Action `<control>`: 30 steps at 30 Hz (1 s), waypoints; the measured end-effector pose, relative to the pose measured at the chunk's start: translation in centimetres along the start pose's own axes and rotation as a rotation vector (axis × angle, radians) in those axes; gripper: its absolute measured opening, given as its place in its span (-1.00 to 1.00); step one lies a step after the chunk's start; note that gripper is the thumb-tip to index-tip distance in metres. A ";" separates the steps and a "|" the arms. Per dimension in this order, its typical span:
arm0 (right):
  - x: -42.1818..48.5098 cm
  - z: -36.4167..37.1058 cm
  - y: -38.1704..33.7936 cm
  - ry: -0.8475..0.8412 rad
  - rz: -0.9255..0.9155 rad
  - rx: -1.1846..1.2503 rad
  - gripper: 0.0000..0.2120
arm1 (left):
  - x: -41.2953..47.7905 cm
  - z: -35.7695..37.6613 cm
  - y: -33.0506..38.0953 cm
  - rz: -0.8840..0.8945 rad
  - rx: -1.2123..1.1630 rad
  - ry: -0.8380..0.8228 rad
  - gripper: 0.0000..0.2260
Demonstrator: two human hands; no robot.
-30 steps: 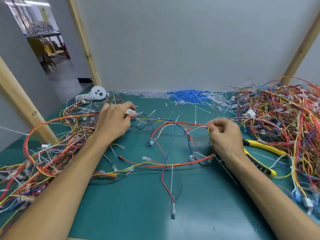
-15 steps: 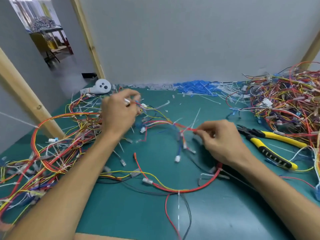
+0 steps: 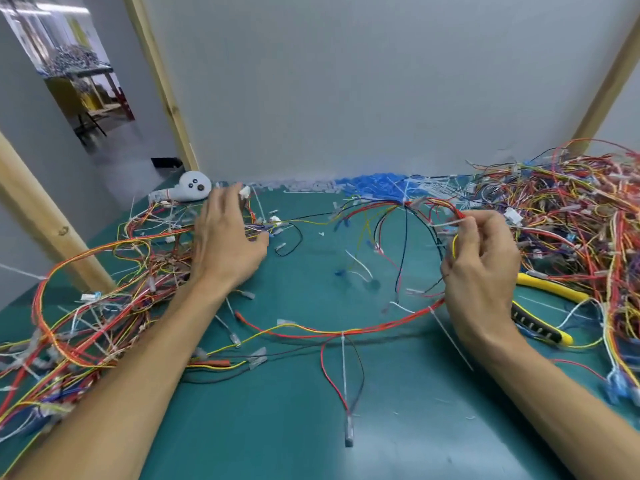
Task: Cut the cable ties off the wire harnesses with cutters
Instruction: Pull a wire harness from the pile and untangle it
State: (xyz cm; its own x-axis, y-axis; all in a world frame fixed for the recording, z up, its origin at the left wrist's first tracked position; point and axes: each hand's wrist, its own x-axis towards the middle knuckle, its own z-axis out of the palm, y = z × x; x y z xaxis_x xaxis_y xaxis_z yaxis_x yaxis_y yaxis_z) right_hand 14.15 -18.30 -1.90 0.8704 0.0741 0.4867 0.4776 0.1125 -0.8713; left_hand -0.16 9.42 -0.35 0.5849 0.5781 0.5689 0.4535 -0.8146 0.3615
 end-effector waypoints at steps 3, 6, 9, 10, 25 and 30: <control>0.1 -0.2 -0.1 -0.038 0.028 0.101 -0.79 | 0.0 -0.1 0.6 0.271 0.152 0.035 -0.20; 0.2 -0.1 -0.2 -0.143 0.018 0.063 -0.76 | -0.5 0.8 0.8 0.424 0.159 -0.234 -0.37; 0.1 -0.1 -0.4 -0.061 -0.043 0.050 -0.75 | -0.9 1.8 0.7 0.366 0.157 -0.324 -0.66; 0.2 -0.2 -0.3 -0.022 -0.048 0.058 -0.75 | -0.9 1.8 0.8 0.358 0.122 -0.278 -0.76; 0.0 0.6 0.7 -0.158 0.009 -0.152 -0.78 | -0.9 1.0 1.5 0.387 -0.227 -0.148 -0.86; -0.2 0.2 1.1 -0.314 0.070 -0.158 -0.74 | -0.8 0.9 1.3 0.356 -0.266 -0.083 -0.93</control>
State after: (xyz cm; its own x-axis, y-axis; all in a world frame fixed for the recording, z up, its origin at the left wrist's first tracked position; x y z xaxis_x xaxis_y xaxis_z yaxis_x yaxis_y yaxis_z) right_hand 14.45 -17.99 -2.96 0.8344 0.3799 0.3993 0.4518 -0.0565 -0.8903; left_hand 0.62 7.95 -0.99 0.7303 0.2523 0.6349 0.0316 -0.9408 0.3375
